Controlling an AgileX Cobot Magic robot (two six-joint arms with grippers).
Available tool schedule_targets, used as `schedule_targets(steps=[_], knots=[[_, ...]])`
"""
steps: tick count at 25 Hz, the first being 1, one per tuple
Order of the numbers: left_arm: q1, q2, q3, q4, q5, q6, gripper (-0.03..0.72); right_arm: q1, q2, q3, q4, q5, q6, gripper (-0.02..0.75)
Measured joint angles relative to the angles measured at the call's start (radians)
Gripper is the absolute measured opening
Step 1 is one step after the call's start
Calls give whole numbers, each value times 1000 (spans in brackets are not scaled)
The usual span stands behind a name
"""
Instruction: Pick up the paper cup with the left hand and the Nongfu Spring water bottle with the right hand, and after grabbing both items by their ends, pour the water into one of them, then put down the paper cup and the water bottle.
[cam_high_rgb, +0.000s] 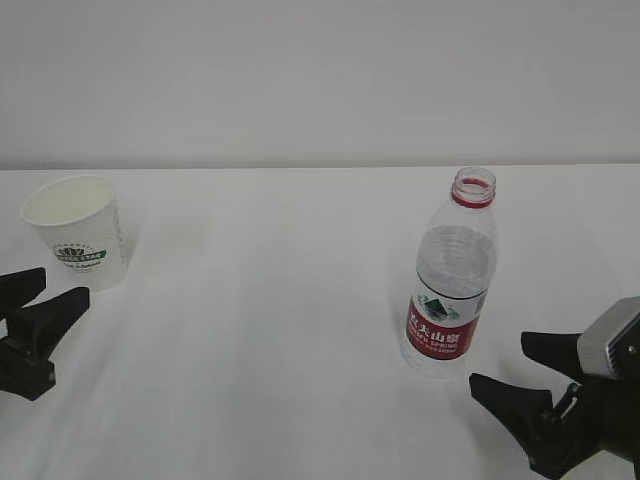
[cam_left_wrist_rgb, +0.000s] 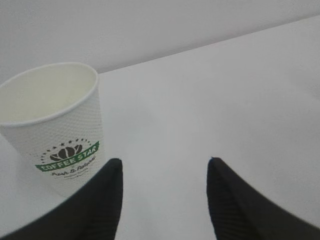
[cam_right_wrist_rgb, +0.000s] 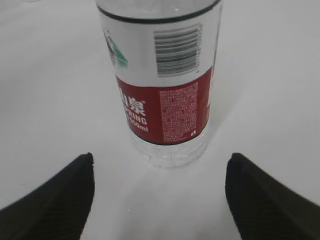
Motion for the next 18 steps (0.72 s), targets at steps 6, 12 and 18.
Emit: schedule_targets(steps=[6, 12, 18], knots=[[0, 0, -2, 2, -2, 0, 398, 0, 6, -62, -18, -1, 48, 656], [0, 0, -2, 5, -2, 0, 400, 0, 8, -129, -62, -5, 59, 661], [0, 2, -2, -10, -2, 0, 503, 0, 8, -146, -100, -5, 59, 662]])
